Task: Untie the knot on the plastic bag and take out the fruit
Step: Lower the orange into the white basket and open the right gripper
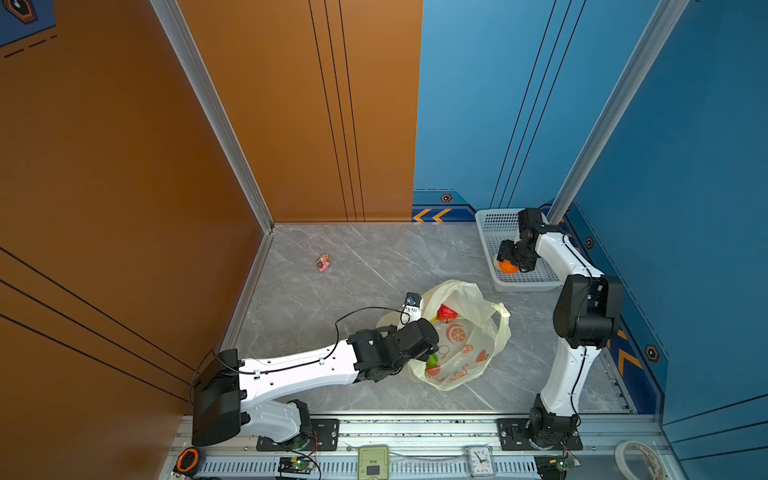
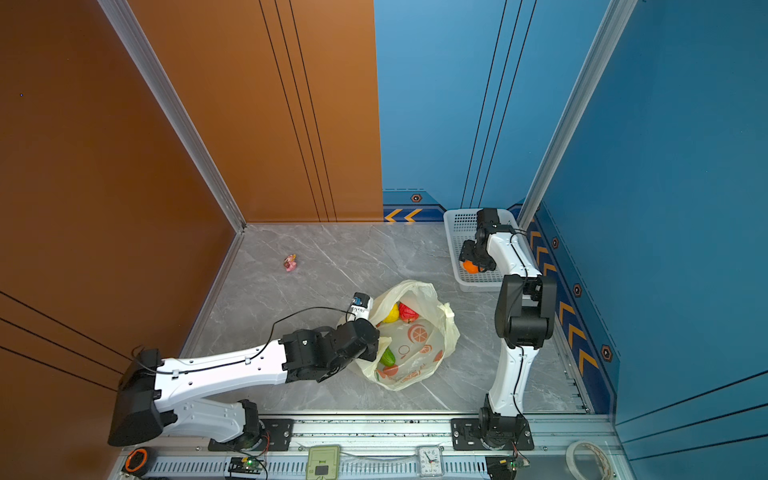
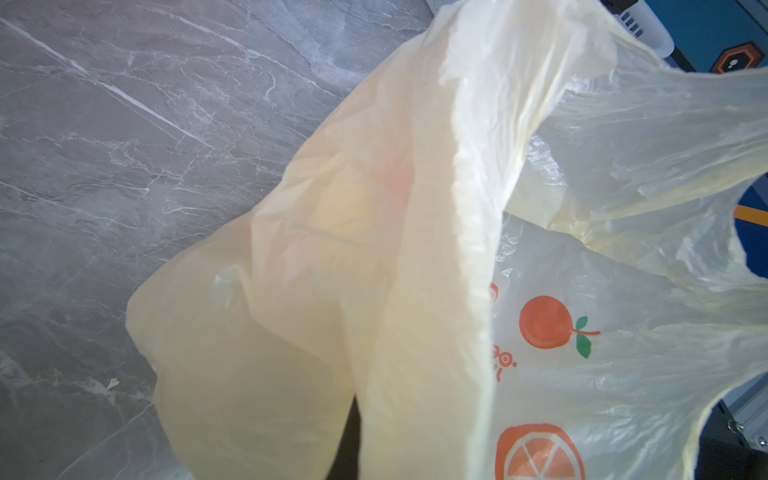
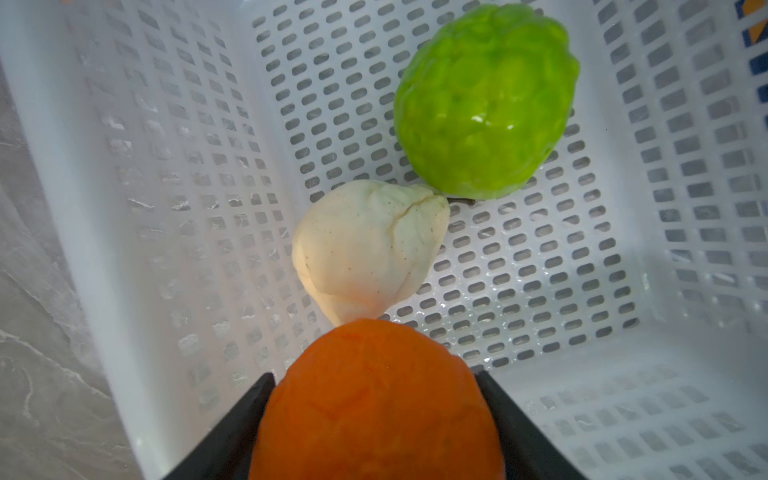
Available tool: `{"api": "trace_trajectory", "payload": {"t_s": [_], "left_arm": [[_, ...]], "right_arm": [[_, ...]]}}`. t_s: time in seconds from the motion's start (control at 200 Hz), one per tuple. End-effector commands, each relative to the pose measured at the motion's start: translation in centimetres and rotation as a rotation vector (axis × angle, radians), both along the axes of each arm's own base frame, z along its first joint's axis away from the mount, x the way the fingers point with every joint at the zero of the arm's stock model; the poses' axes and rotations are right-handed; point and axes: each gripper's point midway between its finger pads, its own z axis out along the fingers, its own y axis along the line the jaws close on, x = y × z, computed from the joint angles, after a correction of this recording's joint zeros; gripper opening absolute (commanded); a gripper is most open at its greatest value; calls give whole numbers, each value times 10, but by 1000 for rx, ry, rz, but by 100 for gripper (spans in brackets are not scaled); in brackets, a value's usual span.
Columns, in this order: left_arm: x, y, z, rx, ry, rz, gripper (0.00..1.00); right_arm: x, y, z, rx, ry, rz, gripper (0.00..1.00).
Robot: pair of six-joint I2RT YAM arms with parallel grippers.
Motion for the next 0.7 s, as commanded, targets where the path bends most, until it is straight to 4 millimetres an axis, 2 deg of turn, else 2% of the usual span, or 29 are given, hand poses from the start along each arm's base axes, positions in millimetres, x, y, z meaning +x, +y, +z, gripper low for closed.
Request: {"api": "trace_trajectory", "payload": {"t_s": [0.0,0.19,0.325,0.521,0.691], "left_arm": [[6,-2,11,-21,-13,13,0],[6,-2,10,-17,-12,10,0],[7,-1,11,-16,-16,12,0],[9,1,12,-15,-23,18,0],[10,1,14,-12,-30,16,0]], "right_arm": [[-1,-11,3,-45,-11,-7,82],[-4,-10,16,-42,-31,-7,86],[-12,-1,40,11,-67,-2,87],[-39,37,93,99,-134,76,87],[-77,80,144,167,-184,177,88]]}}
